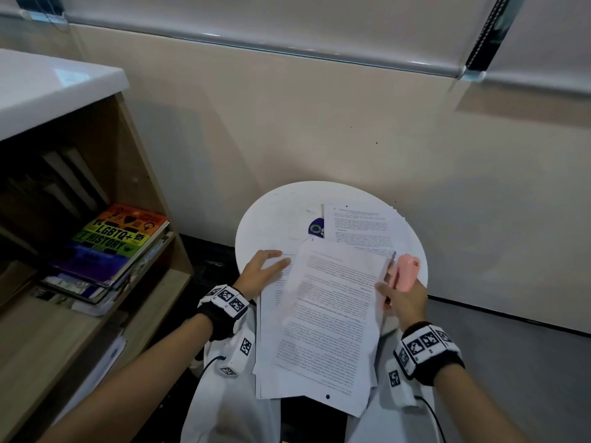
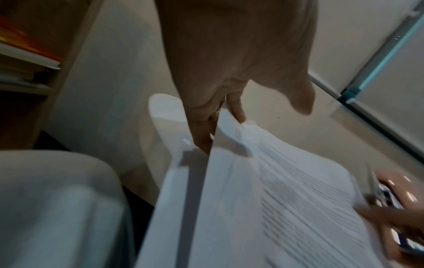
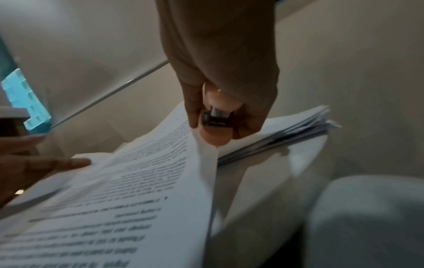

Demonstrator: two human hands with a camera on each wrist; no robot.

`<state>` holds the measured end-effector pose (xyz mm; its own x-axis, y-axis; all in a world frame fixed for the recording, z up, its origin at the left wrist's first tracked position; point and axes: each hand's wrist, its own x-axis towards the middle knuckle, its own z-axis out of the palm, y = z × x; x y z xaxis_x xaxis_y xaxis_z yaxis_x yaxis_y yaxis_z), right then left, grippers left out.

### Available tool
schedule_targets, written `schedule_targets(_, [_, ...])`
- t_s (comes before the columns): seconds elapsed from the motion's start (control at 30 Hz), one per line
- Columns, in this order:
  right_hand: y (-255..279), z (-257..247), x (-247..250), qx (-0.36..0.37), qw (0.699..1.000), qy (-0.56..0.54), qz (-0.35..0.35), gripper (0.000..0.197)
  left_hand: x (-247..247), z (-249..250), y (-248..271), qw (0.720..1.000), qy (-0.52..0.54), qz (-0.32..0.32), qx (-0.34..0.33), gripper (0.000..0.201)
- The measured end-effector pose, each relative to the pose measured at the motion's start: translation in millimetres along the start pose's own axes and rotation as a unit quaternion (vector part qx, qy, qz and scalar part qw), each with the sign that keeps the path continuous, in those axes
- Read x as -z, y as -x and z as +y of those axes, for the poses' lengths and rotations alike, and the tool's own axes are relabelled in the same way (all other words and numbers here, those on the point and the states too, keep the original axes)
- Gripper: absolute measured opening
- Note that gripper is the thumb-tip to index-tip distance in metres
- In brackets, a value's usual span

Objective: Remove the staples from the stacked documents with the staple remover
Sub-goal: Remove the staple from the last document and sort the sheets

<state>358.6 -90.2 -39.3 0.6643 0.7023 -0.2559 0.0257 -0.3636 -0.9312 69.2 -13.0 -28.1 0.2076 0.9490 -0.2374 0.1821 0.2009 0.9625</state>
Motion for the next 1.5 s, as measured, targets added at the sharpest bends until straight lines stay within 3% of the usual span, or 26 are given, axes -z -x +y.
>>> schedule_targets(0.17, [2.9,-16.1,-26.2,0.067,0.992,0.066,-0.089,0.030,-9.9,-6.5,-2.7,0.988,-0.122,-0.008,-0.099,0.043])
schedule_targets(0.33, [-2.8,-33.4,-28.5,0.083,0.985,0.051,-0.142,0.031,0.0,-0.1,-4.3,0.997,-0.006,-0.035,-0.076,0.071])
schedule_targets(0.47, [-10.9,-37.7,-32.9,0.106,0.978,0.101,-0.151,0.037,1.3,0.8,-4.1,0.993,-0.030,-0.064,-0.092,0.070])
schedule_targets(0.57, [-10.8,-34.1,-41.2,0.124,0.975,0.130,-0.127,0.038,-1.7,0.3,-2.3,0.995,-0.035,-0.032,-0.092,0.074])
schedule_targets(0.7, [0.7,-27.5,-45.8,0.076,0.972,0.181,-0.127,0.033,-4.0,-2.7,-0.2,0.995,-0.094,0.009,-0.031,0.070])
schedule_targets(0.8, [5.2,-17.5,-47.5,0.069,0.956,0.250,-0.139,0.038,-10.3,-4.3,10.0,0.948,-0.284,0.134,0.053,0.083])
schedule_targets(0.87, [6.0,-12.6,-48.6,0.072,0.947,0.285,-0.127,0.039,-12.0,-3.4,20.8,0.928,-0.293,0.191,0.126,0.091])
schedule_targets(0.97, [7.1,-11.8,-51.0,0.073,0.945,0.297,-0.115,0.041,-9.9,-8.1,25.7,0.929,-0.266,0.149,0.212,0.091])
schedule_targets(1.03, [8.6,-12.5,-51.9,0.076,0.943,0.300,-0.121,0.043,-6.3,-14.4,22.1,0.941,-0.225,0.110,0.229,0.088])
schedule_targets(1.17, [8.6,-12.3,-52.2,0.079,0.948,0.272,-0.143,0.038,0.6,-16.9,18.8,0.965,-0.192,0.089,0.156,0.063])
schedule_targets(1.3, [8.5,-17.2,-49.6,0.063,0.968,0.169,-0.173,0.029,-2.3,-5.1,19.5,0.987,-0.130,0.091,0.006,0.027])
schedule_targets(1.4, [11.5,-31.1,-45.9,0.031,0.980,0.028,-0.194,0.023,1.1,18.3,18.2,0.987,-0.076,0.095,-0.105,0.017])
schedule_targets(1.5, [14.6,-58.5,-40.1,0.046,0.972,-0.081,-0.215,0.027,11.4,47.4,13.0,0.979,-0.042,0.094,-0.174,0.019])
